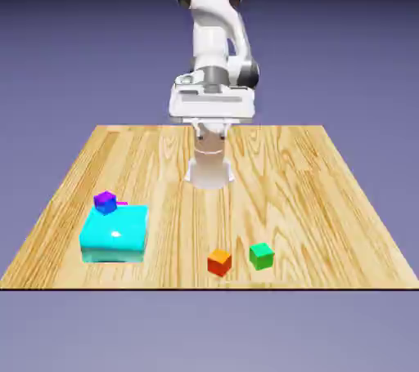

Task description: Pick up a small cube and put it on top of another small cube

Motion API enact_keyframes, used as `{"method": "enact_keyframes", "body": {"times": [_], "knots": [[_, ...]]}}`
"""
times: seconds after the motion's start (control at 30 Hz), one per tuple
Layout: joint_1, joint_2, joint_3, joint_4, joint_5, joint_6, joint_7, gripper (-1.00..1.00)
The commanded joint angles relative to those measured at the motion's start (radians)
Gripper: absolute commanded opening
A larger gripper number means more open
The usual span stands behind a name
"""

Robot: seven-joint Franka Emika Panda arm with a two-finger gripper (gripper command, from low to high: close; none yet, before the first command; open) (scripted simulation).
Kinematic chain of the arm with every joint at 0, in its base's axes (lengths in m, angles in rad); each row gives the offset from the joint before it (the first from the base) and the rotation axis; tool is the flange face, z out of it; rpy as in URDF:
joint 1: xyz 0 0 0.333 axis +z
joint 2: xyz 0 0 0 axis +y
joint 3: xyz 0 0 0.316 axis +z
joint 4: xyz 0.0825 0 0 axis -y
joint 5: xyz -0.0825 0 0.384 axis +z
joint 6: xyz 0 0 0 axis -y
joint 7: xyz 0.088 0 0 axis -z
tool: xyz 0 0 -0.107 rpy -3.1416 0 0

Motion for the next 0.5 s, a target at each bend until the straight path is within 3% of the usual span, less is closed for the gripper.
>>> {"method": "enact_keyframes", "body": {"times": [0.0, 0.47], "knots": [[0.020, 0.036, -0.016, 0.018, -0.001, -0.020, -0.032, 0.00], [0.303, 0.544, -0.238, 0.270, -0.021, -0.299, -0.477, 0.00]]}}
